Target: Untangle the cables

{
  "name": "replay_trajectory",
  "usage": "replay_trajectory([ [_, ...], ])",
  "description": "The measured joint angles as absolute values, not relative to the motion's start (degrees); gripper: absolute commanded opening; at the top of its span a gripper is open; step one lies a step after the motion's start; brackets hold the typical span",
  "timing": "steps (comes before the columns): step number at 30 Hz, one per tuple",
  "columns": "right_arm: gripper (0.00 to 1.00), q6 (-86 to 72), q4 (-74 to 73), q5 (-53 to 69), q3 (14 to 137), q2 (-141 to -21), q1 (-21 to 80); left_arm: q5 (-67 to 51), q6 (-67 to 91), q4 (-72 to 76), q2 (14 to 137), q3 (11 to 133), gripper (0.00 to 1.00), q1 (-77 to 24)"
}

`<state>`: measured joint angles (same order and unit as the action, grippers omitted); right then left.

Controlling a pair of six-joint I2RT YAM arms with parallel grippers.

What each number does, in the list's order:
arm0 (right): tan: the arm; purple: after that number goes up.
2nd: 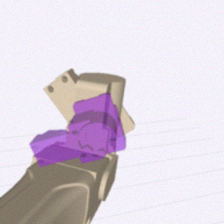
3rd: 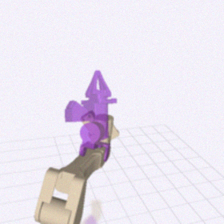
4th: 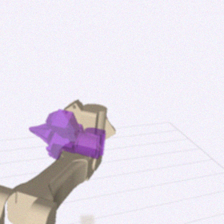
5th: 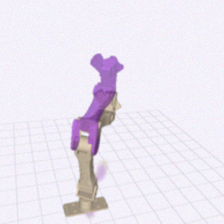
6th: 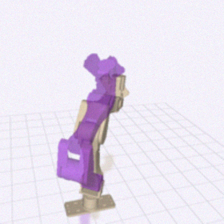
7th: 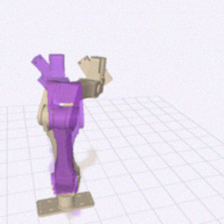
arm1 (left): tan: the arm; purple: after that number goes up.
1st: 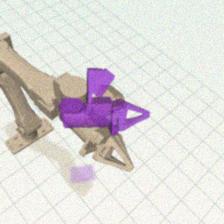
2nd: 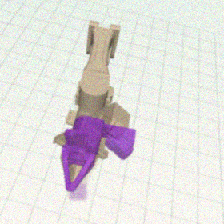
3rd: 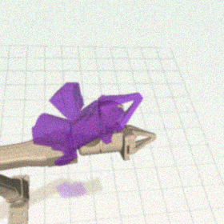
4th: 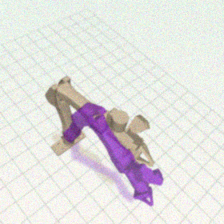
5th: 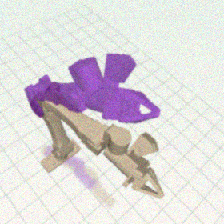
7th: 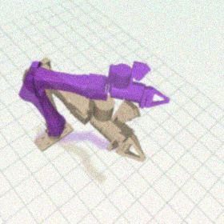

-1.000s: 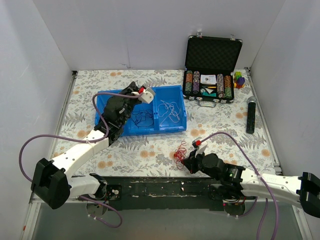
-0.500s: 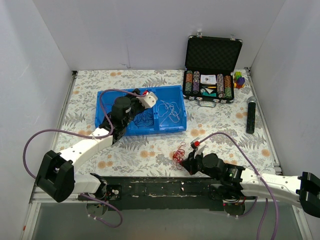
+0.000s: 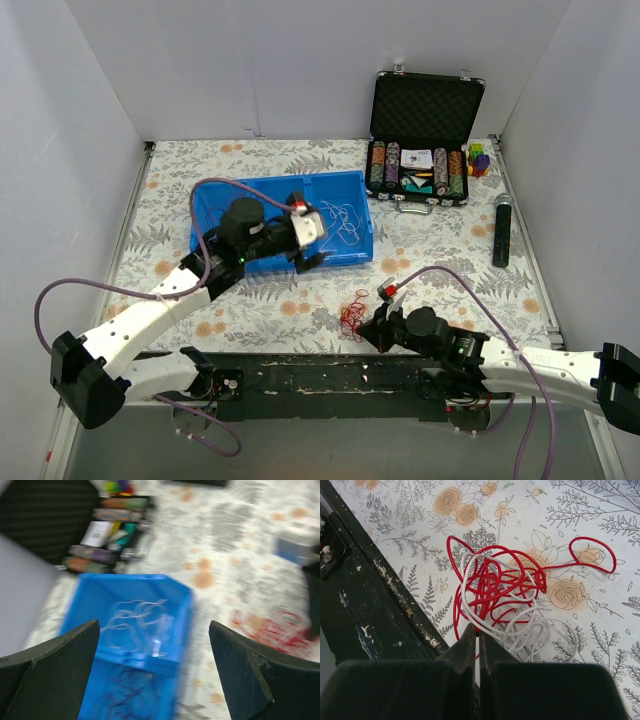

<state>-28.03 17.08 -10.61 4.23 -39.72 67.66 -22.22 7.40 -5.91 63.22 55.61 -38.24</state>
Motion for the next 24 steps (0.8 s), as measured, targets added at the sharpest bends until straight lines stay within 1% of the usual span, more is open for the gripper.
replay_trajectory([
  [2, 0.01, -27.7, 17.23, -10.33, 4.01, -39.94, 67.68, -25.1, 7.94, -7.68, 63.48, 53.56, 0.89, -42.3],
  [5, 0.1, -26.52, 17.8, -9.87, 3.99, -40.93, 67.68, -28.18, 8.86, -9.65, 64.73, 48.58, 0.86, -46.59],
  [6, 0.12, -26.11, 18.04, -9.76, 3.99, -41.28, 67.7, -28.82, 9.28, -10.28, 65.43, 47.4, 0.86, -47.07],
  [10, 0.26, -24.36, 18.13, -9.63, 4.91, -43.33, 67.85, -30.55, 10.61, -11.31, 67.94, 44.86, 0.83, -47.22],
  [12, 0.31, -23.77, 18.17, -9.5, 5.93, -44.23, 67.9, -31.4, 11.22, -11.38, 68.75, 44.56, 0.82, -47.31],
  [15, 0.31, -23.73, 18.72, -9.39, 6.87, -44.25, 67.9, -32.93, 11.92, -10.66, 69.63, 44.53, 0.78, -48.01],
  [20, 0.3, -24.21, 19.05, -9.74, 6.87, -42.46, 67.92, -35.86, 12.4, -9.3, 71.0, 43.97, 0.67, -49.65],
  [24, 0.3, -24.34, 18.48, -10.46, 6.87, -41.06, 67.92, -37.34, 10.22, -9.06, 71.0, 40.77, 0.65, -51.72],
])
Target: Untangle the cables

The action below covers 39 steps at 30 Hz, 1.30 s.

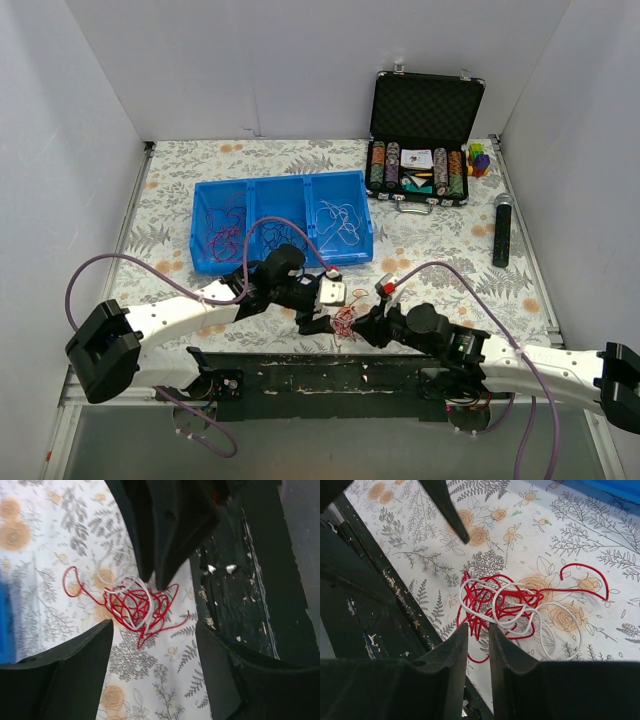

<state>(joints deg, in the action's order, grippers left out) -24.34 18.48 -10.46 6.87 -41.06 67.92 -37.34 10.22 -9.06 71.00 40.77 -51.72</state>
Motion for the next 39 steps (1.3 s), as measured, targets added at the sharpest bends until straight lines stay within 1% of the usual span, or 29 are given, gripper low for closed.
replay_trajectory([
  [4, 0.35, -24.53, 14.59, -12.45, 7.03, -36.82, 67.96, -37.56, 8.38, -8.84, 71.35, 37.34, 0.59, -52.42],
  [7, 0.38, -24.64, 11.2, -14.85, 7.75, -32.82, 67.96, -36.88, 7.75, -7.2, 71.81, 34.79, 0.53, -52.47],
  [9, 0.42, -24.64, 9.41, -16.12, 8.43, -31.33, 67.96, -35.81, 7.55, -4.67, 72.23, 32.95, 0.53, -52.66],
  [12, 0.49, -24.75, 7.25, -18.2, 9.3, -31.27, 67.96, -34.02, 7.44, -0.36, 73.25, 30.79, 0.51, -53.04],
  [14, 0.56, -24.77, 5.76, -19.73, 9.41, -32.29, 67.96, -32.53, 7.42, 2.63, 74.0, 30.06, 0.5, -53.25],
  [17, 0.61, -24.88, 3.38, -21.93, 9.41, -34.48, 67.9, -30.59, 7.44, 6.63, 74.35, 29.54, 0.47, -53.45],
  [23, 0.64, -24.88, 3.05, -22.55, 9.41, -37.19, 66.63, -28.77, 7.18, 11.31, 74.37, 28.97, 0.35, -53.49],
  [27, 0.64, -24.88, 3.88, -21.23, 9.41, -39.94, 64.95, -28.53, 6.57, 12.32, 74.54, 28.21, 0.35, -53.54],
  [29, 0.62, -24.84, 4.47, -20.36, 9.41, -41.78, 63.86, -28.45, 6.24, 12.43, 74.61, 28.1, 0.38, -53.6],
  [30, 0.6, -24.84, 4.64, -19.73, 9.41, -42.92, 63.13, -28.47, 6.11, 12.58, 74.67, 28.1, 0.43, -53.67],
  [31, 0.58, -24.84, 4.71, -19.2, 9.41, -43.79, 62.59, -28.47, 5.91, 12.73, 74.78, 28.1, 0.5, -53.76],
  [32, 0.54, -24.88, 4.86, -18.61, 9.41, -44.62, 62.04, -28.47, 5.72, 12.91, 74.94, 28.1, 0.55, -53.8],
  [35, 0.32, -24.75, 4.97, -17.06, 9.43, -46.5, 61.23, -28.47, 5.56, 13.89, 76.03, 28.12, 0.6, -54.11],
  [37, 0.21, -25.19, 4.99, -15.84, 9.43, -46.83, 61.14, -28.45, 5.56, 14.63, 76.93, 28.12, 0.64, -54.43],
  [39, 0.1, -25.3, 5.04, -14.94, 9.43, -46.48, 61.14, -28.45, 5.5, 15.4, 77.93, 28.21, 0.65, -54.87],
])
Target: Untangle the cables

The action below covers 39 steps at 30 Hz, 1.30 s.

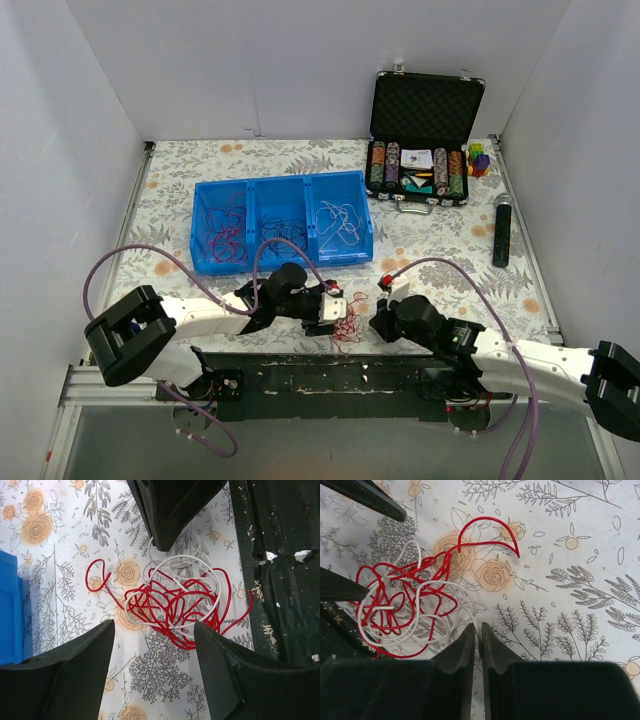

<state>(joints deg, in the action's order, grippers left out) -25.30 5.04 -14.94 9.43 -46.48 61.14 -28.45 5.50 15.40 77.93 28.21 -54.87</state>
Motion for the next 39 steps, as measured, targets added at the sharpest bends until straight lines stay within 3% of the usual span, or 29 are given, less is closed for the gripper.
replay_trajectory([
  [1, 0.04, -25.52, 4.91, -14.44, 9.43, -45.82, 61.14, -28.45, 5.32, 15.9, 78.63, 28.34, 0.65, -55.11],
  [3, 0.01, -25.61, 4.67, -13.98, 9.43, -44.1, 61.12, -28.47, 4.71, 16.29, 79.7, 28.73, 0.62, -55.75],
  [5, 0.01, -25.74, 3.92, -13.67, 9.63, -41.67, 61.12, -28.49, 3.84, 17.15, 81.6, 29.61, 0.48, -56.51],
  [9, 0.01, -25.69, 1.37, -13.54, 11.07, -37.39, 61.14, -28.42, 2.35, 18.74, 84.86, 30.28, 0.08, -57.52],
  [11, 0.01, -25.58, -0.38, -13.89, 12.34, -35.7, 61.14, -28.36, 1.63, 18.92, 85.25, 30.28, 0.0, -57.63],
  [17, 0.01, -23.79, -6.76, -19.27, 18.37, -33.65, 61.14, -24.73, -1.13, 13.87, 82.15, 30.5, 0.0, -57.76],
  [26, 0.01, -21.17, -13.52, -30.02, 28.82, -37.43, 60.88, -16.51, -5.13, 0.58, 63.16, 29.87, 0.0, -57.14],
  [29, 0.01, -20.8, -13.54, -30.72, 30.72, -38.39, 60.38, -14.83, -7.14, -0.99, 56.4, 28.25, 0.29, -57.06],
  [33, 0.01, -19.05, -13.61, -32.84, 33.34, -39.81, 58.7, -11.11, -7.29, -8.75, 51.03, 26.59, 0.51, -56.45],
  [39, 0.01, -18.44, -13.72, -32.05, 33.98, -41.32, 58.35, -8.29, -5.21, -16.05, 50.0, 26.59, 0.52, -56.18],
])
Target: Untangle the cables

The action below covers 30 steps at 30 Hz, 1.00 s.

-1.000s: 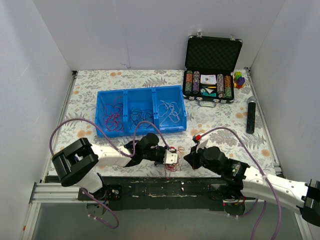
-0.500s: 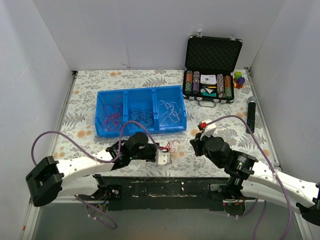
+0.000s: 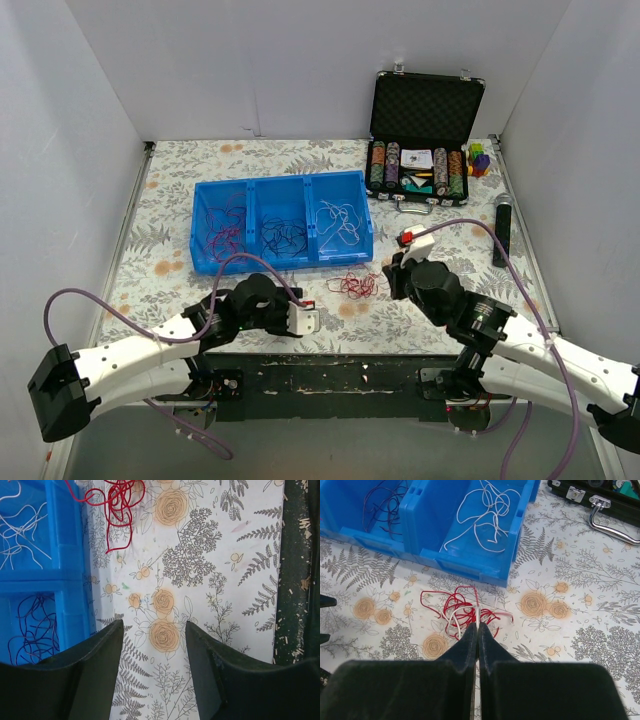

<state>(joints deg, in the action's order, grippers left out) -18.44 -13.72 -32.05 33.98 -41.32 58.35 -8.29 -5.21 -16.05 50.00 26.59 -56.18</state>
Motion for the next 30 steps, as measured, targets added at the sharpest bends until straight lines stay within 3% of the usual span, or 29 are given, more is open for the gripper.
replay_trajectory([
  [8, 0.01, -15.9, -11.62, -24.6, 33.85, -38.52, 58.35, -7.38, 0.12, -9.76, 50.41, 27.75, 0.56, -56.18],
  [15, 0.01, -13.45, -8.73, -18.39, 31.66, -30.65, 58.35, -8.58, 4.36, 7.51, 62.81, 30.44, 0.62, -55.53],
  [19, 0.01, -12.14, -7.68, -16.58, 31.75, -27.14, 58.35, -13.41, 7.77, 12.34, 70.24, 30.87, 0.77, -50.81],
  [24, 0.01, -11.2, -7.6, -14.83, 31.81, -27.55, 58.35, -22.72, 12.78, 12.1, 78.78, 35.83, 0.79, -43.97],
  [30, 0.01, -10.55, -7.49, -13.52, 31.83, -29.04, 58.35, -35.31, 21.19, 12.78, 82.37, 39.48, 0.78, -43.68],
])
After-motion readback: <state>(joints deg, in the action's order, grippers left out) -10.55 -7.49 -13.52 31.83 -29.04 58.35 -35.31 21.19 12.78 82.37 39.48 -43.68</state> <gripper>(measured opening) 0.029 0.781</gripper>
